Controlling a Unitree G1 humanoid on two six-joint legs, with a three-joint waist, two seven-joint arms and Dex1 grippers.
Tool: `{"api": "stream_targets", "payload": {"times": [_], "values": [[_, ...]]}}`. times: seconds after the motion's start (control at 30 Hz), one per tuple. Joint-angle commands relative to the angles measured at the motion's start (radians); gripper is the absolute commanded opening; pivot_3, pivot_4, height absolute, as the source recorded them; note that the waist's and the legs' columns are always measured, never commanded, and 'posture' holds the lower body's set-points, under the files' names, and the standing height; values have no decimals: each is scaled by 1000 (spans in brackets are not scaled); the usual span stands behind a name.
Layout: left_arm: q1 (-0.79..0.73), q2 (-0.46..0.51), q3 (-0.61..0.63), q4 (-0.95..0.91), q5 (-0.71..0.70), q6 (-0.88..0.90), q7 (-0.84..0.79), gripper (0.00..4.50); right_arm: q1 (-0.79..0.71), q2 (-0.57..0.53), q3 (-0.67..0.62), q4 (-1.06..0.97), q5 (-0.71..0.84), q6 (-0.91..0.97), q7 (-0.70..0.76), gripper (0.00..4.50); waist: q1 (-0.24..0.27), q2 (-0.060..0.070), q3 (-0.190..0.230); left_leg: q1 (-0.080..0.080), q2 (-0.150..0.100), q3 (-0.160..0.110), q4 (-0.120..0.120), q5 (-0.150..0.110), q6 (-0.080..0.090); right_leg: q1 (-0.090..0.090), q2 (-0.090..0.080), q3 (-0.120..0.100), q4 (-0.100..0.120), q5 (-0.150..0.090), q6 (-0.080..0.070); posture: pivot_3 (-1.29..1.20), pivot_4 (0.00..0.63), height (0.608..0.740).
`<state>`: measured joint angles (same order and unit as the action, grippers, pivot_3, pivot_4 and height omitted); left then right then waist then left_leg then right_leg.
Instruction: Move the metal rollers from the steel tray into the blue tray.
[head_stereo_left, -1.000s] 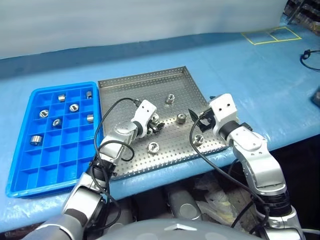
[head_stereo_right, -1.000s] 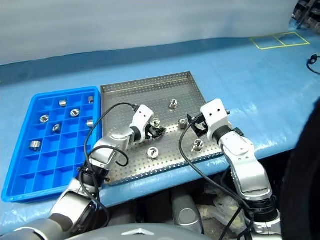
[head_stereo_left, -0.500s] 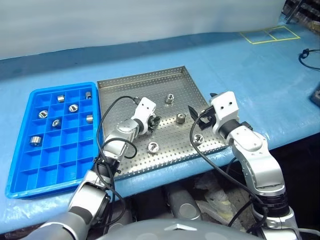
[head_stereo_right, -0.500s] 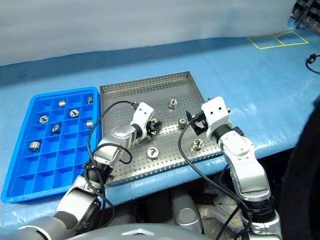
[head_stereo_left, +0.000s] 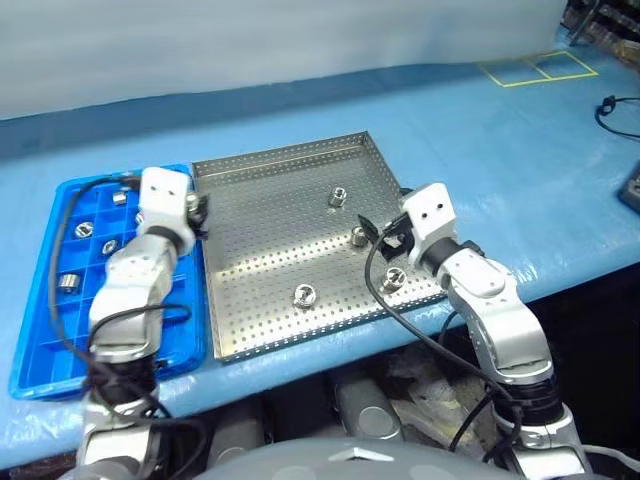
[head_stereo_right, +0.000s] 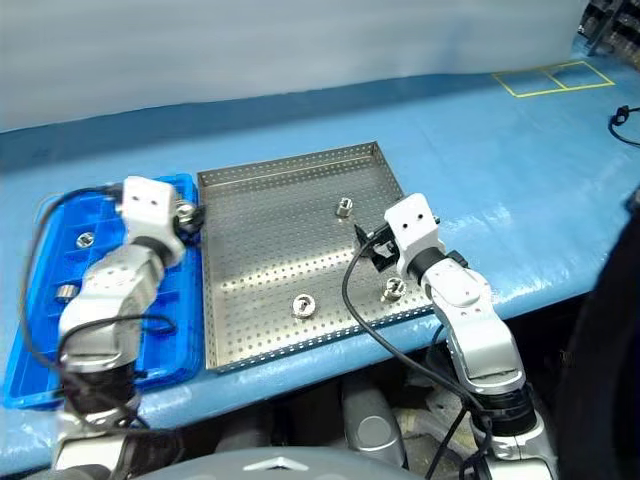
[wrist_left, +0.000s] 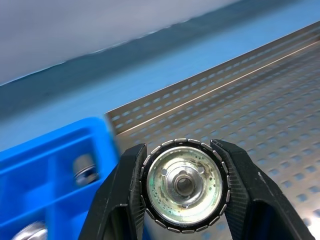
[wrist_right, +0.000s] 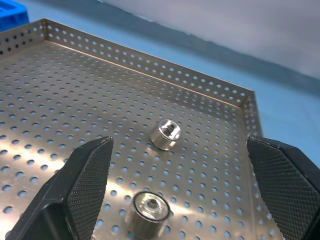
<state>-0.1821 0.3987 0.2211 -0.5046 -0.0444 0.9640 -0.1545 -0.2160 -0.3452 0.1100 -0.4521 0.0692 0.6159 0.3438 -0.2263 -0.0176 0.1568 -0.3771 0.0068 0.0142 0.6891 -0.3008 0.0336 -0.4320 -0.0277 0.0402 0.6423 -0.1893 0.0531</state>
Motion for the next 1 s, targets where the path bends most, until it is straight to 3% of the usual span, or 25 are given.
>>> {"api": "stream_targets", "payload": {"times": [0.03, 0.27, 0.43, 0.53, 1.0], "values": [[62, 54, 99, -169, 5, 93, -15, 1725, -28, 6, 5, 2, 7, -32, 14, 4500, 24, -1, 0, 0, 0, 0, 0, 0, 0, 0, 0, 0, 0, 1, -1, -145, 150, 740], [235, 88, 165, -332, -39, 215, -85, 1725, -57, 13, 27, 38, 5, -47, 37, 4500, 102, -1, 0, 0, 0, 0, 0, 0, 0, -1, -2, -2, 0, 0, -2, -116, 150, 740], [376, 82, 195, -394, -70, 250, -131, 1725, -68, 10, 23, 46, 4, -52, 44, 4500, 125, -1, 0, 0, 0, 0, 0, 0, 0, -1, -2, -2, 0, -1, -4, -107, 150, 740], [382, 69, 185, -377, -78, 243, -125, 1725, -73, 10, 25, 51, 2, -57, 49, 4500, 141, -1, 0, 0, 1, 0, 0, 0, -1, -1, -2, -4, 1, -4, -10, -99, 150, 740], [299, 36, 161, -180, -61, 169, -65, 1725, -81, 9, 37, 59, -5, -59, 59, 4500, 156, -2, 0, 1, 1, 0, 0, 0, -1, 0, -2, -4, 1, -4, -10, -90, 150, 740]]}}
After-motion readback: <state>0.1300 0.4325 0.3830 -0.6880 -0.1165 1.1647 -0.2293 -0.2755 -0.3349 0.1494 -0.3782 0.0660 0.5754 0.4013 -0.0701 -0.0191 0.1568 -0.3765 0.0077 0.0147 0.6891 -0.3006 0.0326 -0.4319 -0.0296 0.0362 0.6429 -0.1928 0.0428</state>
